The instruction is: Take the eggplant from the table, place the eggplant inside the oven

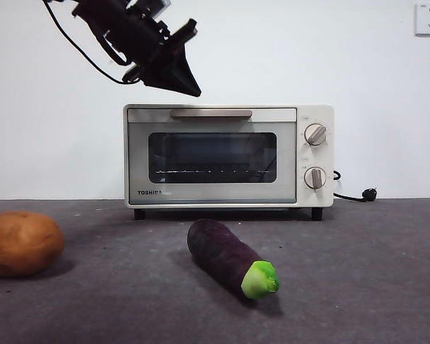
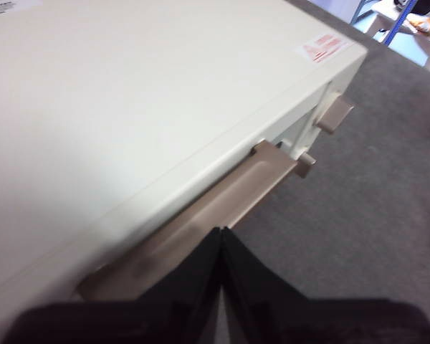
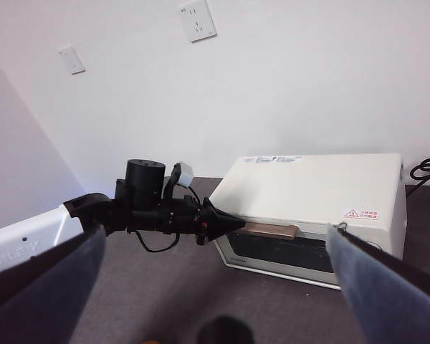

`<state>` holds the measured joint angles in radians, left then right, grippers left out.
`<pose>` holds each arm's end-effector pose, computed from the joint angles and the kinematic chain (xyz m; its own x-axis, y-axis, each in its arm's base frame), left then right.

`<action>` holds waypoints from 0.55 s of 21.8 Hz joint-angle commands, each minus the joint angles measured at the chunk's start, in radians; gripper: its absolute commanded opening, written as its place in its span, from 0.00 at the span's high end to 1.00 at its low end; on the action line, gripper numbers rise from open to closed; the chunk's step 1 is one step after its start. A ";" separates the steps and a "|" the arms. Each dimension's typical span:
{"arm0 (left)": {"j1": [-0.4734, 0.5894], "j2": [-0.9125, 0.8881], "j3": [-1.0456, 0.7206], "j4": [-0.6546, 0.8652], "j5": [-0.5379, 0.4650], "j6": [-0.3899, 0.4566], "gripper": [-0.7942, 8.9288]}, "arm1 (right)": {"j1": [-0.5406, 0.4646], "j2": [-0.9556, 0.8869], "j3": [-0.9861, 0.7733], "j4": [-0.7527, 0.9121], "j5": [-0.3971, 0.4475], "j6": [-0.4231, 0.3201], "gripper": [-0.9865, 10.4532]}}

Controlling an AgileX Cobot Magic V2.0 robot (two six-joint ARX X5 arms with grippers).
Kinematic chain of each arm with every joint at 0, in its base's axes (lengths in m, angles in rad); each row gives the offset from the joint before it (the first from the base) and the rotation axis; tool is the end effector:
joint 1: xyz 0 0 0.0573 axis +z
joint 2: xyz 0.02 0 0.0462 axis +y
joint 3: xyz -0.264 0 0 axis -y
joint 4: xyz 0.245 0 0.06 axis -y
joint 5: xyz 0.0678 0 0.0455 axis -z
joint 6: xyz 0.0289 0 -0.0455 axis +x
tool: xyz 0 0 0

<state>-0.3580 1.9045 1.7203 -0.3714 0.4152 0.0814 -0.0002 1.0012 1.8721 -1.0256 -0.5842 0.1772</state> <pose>0.4065 -0.1645 0.3173 0.5868 -0.6502 -0.4826 0.6796 0.7195 -0.1430 0.0804 0.0159 0.5377 0.8243 0.5514 -0.1285 -0.5091 0.8212 0.2578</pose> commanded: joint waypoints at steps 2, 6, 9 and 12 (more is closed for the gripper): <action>-0.004 0.026 0.000 0.023 -0.005 0.027 0.92 | 0.001 -0.004 0.003 -0.002 -0.004 0.011 0.39; -0.003 0.039 0.000 0.041 -0.031 0.027 0.92 | 0.001 -0.004 0.003 -0.002 -0.008 0.014 0.39; -0.003 0.045 0.000 0.048 -0.033 0.027 0.92 | 0.001 -0.004 0.003 -0.009 -0.018 0.014 0.39; -0.004 0.047 0.000 0.061 -0.048 0.028 0.92 | 0.001 -0.004 0.003 -0.022 -0.018 0.014 0.39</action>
<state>-0.3595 1.9354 1.7203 -0.3229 0.3695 0.0948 -0.0002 1.0008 1.8721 -1.0512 -0.6003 0.1844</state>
